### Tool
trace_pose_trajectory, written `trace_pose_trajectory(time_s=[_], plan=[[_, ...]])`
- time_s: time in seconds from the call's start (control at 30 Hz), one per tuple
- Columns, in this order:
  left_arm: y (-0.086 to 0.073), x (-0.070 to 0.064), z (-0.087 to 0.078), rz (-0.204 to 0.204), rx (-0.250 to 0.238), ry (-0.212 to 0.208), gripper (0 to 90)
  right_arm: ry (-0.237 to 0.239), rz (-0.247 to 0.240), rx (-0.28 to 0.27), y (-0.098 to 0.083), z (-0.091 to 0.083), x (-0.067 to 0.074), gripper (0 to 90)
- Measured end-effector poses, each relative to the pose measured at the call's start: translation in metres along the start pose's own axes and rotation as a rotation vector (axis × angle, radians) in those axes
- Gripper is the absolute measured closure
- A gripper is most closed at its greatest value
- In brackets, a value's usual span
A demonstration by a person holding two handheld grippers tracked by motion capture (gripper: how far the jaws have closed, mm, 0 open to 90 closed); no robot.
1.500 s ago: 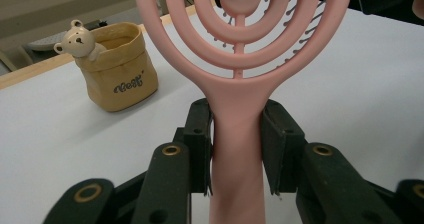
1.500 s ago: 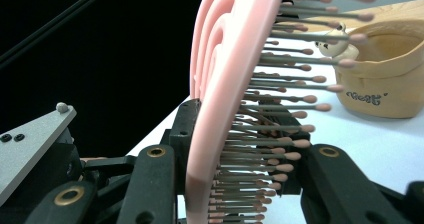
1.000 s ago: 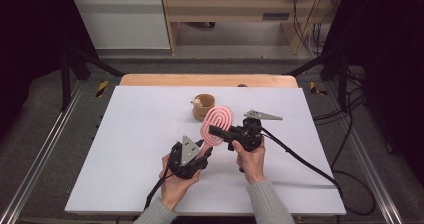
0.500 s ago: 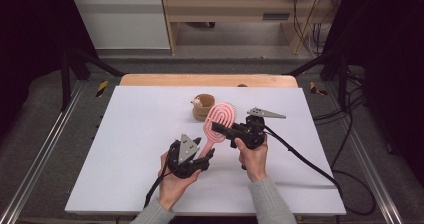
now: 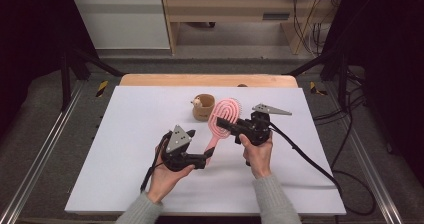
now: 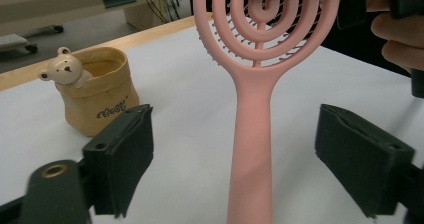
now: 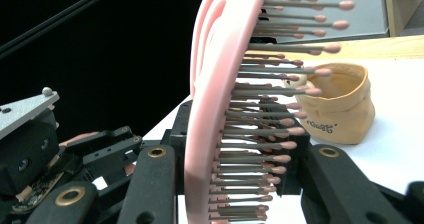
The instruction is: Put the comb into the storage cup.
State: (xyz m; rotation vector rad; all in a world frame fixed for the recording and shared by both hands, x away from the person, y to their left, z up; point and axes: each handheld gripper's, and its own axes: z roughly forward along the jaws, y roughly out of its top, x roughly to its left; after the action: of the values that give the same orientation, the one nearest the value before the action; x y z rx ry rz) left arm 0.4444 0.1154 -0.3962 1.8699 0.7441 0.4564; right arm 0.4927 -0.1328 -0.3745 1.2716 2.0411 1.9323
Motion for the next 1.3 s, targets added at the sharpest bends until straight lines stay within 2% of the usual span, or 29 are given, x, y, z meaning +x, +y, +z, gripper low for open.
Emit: trace_pose_trajectory(time_s=[0.2, 0.33, 0.7, 0.9, 1.3], plan=[[0.002, 0.006, -0.005, 0.024, 0.020, 0.002, 5.5, -0.011, -0.005, -0.001, 0.004, -0.003, -0.001, 62.6], [-0.002, 0.016, -0.011, -0.002, 0.025, -0.020, 4.5, -0.021, -0.016, -0.004, 0.006, -0.005, -0.001, 62.5], [-0.018, 0.038, -0.028, -0.039, 0.032, -0.020, 2.9, -0.039, -0.041, -0.007, 0.015, -0.007, 0.002, 62.5], [-0.029, 0.051, -0.038, -0.067, 0.028, -0.006, 2.9, -0.046, -0.054, -0.006, 0.018, -0.009, 0.002, 62.5], [-0.054, 0.072, -0.055, -0.088, 0.025, 0.021, 3.0, -0.073, -0.063, -0.009, 0.025, -0.012, 0.000, 62.4]])
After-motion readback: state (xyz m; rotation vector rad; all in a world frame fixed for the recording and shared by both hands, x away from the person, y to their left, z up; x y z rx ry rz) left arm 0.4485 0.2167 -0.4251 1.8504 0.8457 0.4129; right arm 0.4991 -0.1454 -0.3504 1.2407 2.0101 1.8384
